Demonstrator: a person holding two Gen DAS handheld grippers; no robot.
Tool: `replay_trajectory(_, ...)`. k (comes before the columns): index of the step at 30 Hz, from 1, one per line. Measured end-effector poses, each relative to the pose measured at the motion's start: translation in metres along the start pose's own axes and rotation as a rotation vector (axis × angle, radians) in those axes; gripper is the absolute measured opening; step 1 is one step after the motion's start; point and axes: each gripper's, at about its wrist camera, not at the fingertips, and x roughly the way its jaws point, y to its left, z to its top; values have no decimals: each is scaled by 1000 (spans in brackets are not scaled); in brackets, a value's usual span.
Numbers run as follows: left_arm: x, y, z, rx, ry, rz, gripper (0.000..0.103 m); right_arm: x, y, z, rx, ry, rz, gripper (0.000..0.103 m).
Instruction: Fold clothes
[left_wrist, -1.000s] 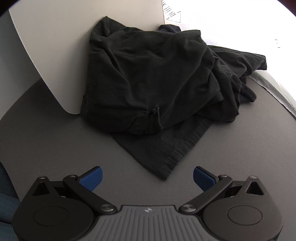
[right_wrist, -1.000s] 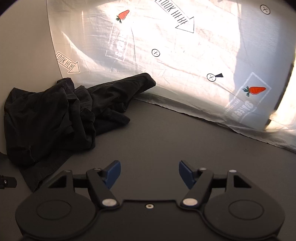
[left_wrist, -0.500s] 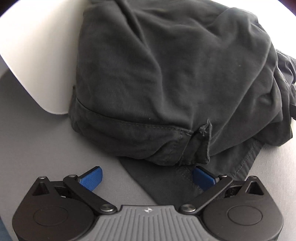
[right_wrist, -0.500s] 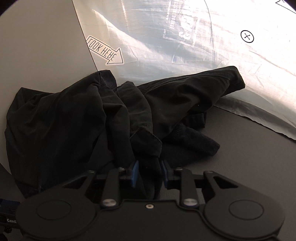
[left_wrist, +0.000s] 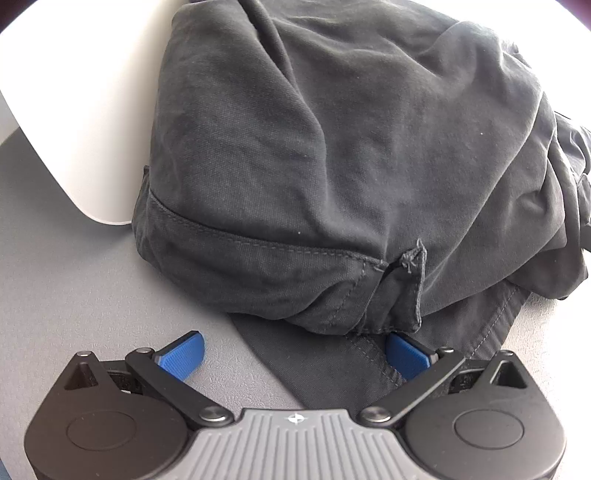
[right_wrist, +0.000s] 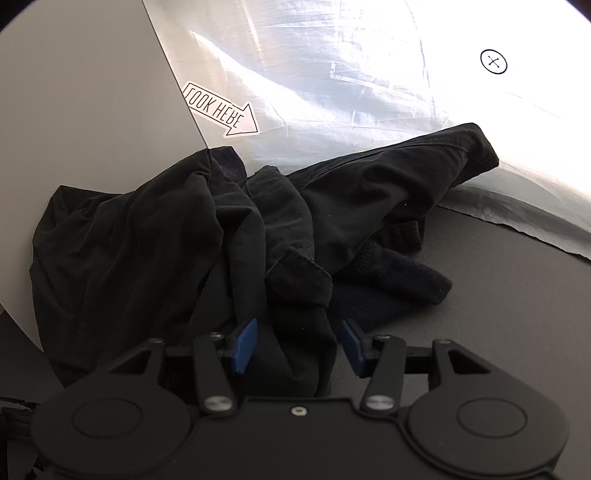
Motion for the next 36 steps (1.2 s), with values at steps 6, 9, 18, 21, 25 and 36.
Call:
replay_trajectory(6, -7, -1, -11, 0, -6, 4, 103, -1, 1, -4, -33, 21, 65, 76)
replay_trajectory(9, -9, 0, -13, 2, -13, 3, 103, 15, 15, -3, -133, 41, 49, 76)
replay_trajectory(18, -12, -5, -24, -14, -55, 12, 103, 28, 28, -7, -197, 61, 67, 23)
replay_trajectory(21, -28, -9, -30, -33, -66, 21, 101, 3, 45, -15, -292, -13, -3, 13)
replay_trajectory(25, -66, -18, -44, -35, -113, 19, 101, -41, 43, -18, -270, -87, -16, 10)
replay_trajectory(36, -174, -57, -147, -74, -168, -62, 102, -230, -98, -82, -11, -148, -435, 0)
